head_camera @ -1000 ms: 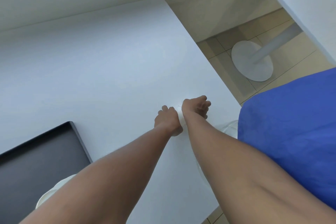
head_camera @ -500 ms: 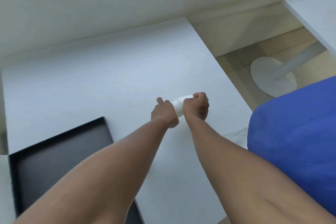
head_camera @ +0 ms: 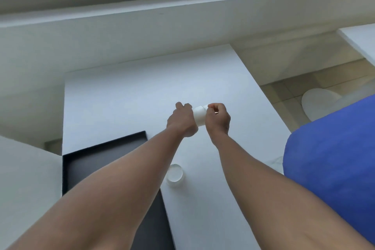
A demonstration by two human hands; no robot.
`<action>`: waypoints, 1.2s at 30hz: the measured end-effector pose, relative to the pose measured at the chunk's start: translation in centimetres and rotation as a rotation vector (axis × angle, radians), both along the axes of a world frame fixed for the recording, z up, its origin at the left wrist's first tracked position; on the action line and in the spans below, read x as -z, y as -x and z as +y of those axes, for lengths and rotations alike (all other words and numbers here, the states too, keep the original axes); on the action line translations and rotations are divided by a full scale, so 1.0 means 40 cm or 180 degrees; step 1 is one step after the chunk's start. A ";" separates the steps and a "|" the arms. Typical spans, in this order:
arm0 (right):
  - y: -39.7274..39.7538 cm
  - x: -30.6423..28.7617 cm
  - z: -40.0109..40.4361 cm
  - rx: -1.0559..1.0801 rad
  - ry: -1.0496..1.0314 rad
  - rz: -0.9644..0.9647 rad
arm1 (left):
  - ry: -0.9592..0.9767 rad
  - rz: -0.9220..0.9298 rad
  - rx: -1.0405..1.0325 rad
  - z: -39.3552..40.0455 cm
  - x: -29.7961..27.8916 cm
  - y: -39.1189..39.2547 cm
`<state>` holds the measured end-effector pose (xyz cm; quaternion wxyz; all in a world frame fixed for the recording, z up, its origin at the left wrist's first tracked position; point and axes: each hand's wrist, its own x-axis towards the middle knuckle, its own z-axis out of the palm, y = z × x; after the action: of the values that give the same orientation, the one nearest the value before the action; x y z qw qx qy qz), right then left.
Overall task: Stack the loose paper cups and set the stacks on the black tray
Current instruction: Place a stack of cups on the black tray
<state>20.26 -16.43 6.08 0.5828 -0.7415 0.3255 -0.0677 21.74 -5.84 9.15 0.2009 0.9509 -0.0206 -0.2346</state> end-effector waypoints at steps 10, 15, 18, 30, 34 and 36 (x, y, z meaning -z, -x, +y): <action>0.027 -0.062 0.079 0.0006 -0.1630 0.0310 | 0.1274 0.0014 -0.0529 0.151 -0.070 0.025; 0.056 -0.075 0.107 -0.0103 -0.2483 0.0426 | 0.1755 -0.0005 -0.0923 0.211 -0.075 0.060; 0.080 -0.067 0.120 -0.0451 -0.2417 0.0744 | 0.1482 -0.0175 -0.0783 0.232 -0.075 0.086; 0.154 -0.017 0.100 -0.1367 -0.1370 0.1935 | 0.0321 -0.0125 -0.0043 0.184 -0.029 0.197; 0.175 0.005 0.085 -0.1464 -0.1284 0.2062 | 0.0118 -0.0085 0.0094 0.159 -0.003 0.224; 0.186 0.018 0.081 -0.1498 -0.1333 0.2138 | 0.0057 -0.0069 0.0103 0.151 0.016 0.241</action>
<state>12.83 -13.19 5.35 0.5818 -0.6424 0.3257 0.3778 12.11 0.19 8.52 0.2053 0.9511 -0.0402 -0.2273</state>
